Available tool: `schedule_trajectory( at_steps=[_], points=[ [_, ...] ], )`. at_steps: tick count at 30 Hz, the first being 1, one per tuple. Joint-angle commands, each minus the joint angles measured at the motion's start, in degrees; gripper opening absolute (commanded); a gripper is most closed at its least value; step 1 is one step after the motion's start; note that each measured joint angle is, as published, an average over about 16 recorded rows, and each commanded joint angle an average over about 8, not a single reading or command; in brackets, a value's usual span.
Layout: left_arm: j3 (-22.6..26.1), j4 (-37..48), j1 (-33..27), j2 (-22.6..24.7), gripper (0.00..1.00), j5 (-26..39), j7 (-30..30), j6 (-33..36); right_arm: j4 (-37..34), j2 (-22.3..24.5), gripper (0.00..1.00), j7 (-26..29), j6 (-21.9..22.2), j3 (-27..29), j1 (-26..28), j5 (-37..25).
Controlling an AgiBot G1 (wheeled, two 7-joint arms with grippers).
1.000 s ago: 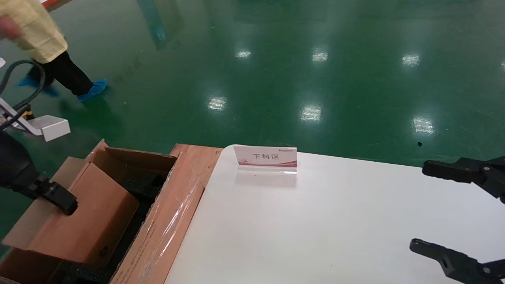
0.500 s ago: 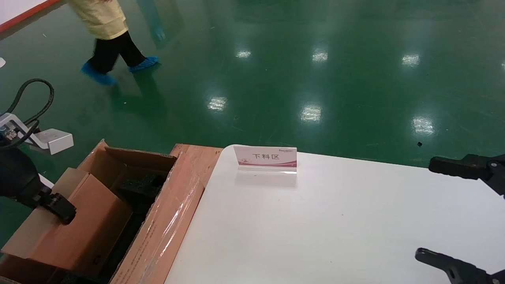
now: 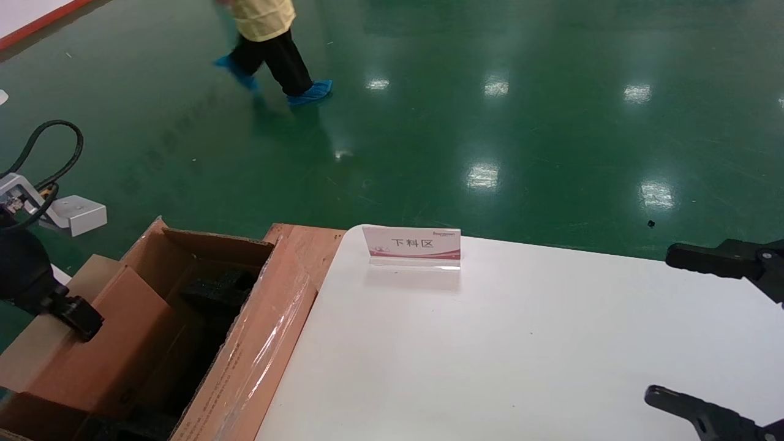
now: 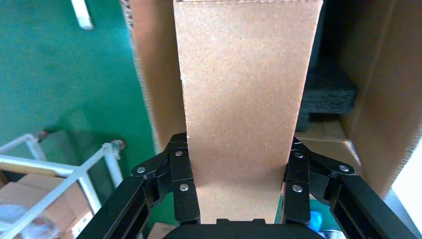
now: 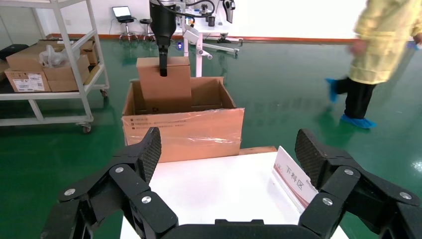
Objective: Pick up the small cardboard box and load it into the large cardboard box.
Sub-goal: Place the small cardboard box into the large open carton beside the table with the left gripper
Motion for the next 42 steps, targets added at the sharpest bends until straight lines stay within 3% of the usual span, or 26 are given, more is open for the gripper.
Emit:
schedule_trajectory(
  at_steps=[1, 42],
  points=[
    [0.08, -0.05, 0.30, 0.25, 0.00, 0.50, -0.11, -0.37, 0.00, 0.00, 1.00, 0.00, 0.00, -0.01, 0.00, 0.00],
    [-1.96, 10.27, 11.08, 1.11, 0.00, -0.45, 6.14, -7.17, 0.00, 0.05, 1.00, -0.07, 0.06, -0.13, 0.03, 0.09]
  ],
)
